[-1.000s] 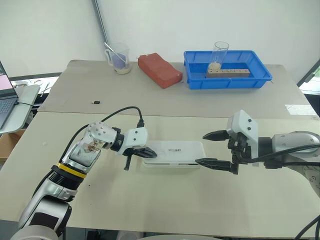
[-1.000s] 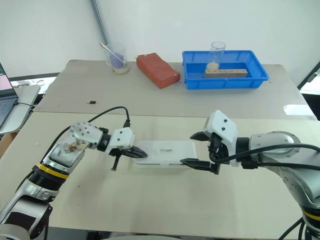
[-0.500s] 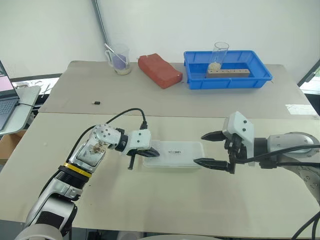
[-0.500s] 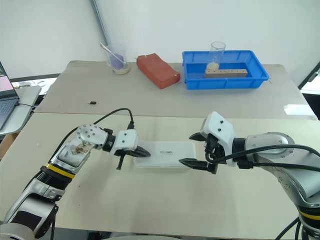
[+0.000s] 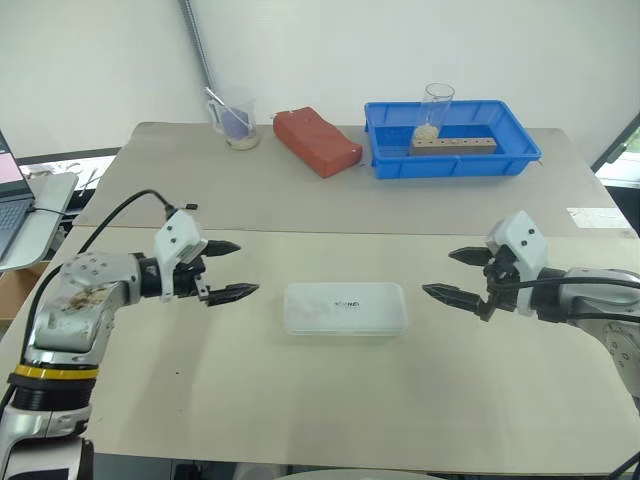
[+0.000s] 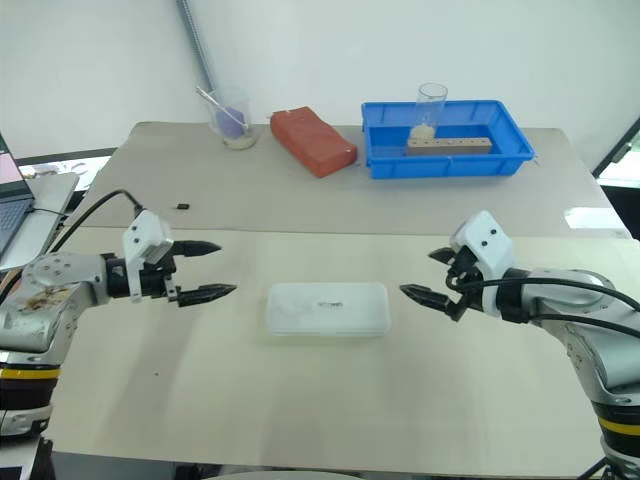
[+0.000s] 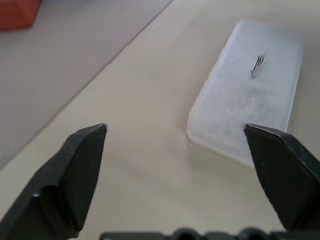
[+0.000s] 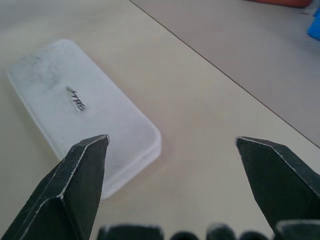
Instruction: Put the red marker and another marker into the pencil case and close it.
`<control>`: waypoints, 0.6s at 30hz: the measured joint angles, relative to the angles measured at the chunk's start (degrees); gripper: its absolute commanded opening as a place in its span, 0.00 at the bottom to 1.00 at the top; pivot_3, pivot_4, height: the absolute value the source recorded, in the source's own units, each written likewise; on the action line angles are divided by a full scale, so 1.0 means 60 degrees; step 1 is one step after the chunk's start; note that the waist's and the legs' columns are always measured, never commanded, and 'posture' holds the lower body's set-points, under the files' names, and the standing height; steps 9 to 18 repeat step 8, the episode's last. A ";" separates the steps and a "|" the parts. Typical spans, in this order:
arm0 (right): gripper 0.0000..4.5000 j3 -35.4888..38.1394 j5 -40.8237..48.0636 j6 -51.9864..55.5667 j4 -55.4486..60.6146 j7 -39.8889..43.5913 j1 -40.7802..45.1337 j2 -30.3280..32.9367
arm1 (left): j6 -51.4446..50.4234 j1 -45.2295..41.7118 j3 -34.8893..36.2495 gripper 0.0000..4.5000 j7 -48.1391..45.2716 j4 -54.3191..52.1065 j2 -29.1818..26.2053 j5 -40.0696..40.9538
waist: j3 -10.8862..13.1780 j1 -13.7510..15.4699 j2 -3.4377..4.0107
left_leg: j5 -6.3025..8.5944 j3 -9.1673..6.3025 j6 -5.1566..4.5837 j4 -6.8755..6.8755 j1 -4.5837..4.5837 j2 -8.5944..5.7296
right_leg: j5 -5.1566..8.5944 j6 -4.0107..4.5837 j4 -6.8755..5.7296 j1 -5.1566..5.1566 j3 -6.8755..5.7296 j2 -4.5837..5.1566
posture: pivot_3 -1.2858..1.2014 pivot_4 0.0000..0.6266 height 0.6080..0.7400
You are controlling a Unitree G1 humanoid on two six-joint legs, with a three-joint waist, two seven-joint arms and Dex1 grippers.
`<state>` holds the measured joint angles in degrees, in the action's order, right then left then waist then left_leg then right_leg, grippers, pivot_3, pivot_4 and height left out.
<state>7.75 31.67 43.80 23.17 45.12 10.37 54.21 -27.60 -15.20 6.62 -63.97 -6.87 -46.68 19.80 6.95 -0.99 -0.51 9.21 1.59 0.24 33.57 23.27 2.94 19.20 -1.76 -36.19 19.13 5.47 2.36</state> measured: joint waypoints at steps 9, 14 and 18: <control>1.00 0.0083 -0.0385 -0.0358 -0.0329 -0.0054 -0.0063 -0.0102 | 0.0618 0.0794 0.0785 1.00 0.1612 -0.0344 -0.0114 -0.0643 | -0.0004 0.0088 0.0004 | 0.0001 0.0012 0.0002 -0.0004 -0.0002 0.0003 | -0.0001 0.0003 0.0013 0.0010 -0.0006 0.0038 | 0.52 0.24 1.00; 1.00 0.0083 -0.0385 -0.0358 -0.0329 -0.0054 -0.0063 -0.0102 | 0.0618 0.0794 0.0785 1.00 0.1612 -0.0344 -0.0114 -0.0643 | -0.0004 0.0088 0.0004 | 0.0001 0.0012 0.0002 -0.0004 -0.0002 0.0003 | -0.0001 0.0003 0.0013 0.0010 -0.0006 0.0038 | 0.52 0.24 1.00; 1.00 0.0083 -0.0385 -0.0358 -0.0329 -0.0054 -0.0063 -0.0102 | 0.0618 0.0794 0.0785 1.00 0.1612 -0.0344 -0.0114 -0.0643 | -0.0004 0.0088 0.0004 | 0.0001 0.0012 0.0002 -0.0004 -0.0002 0.0003 | -0.0001 0.0003 0.0013 0.0010 -0.0006 0.0038 | 0.52 0.24 1.00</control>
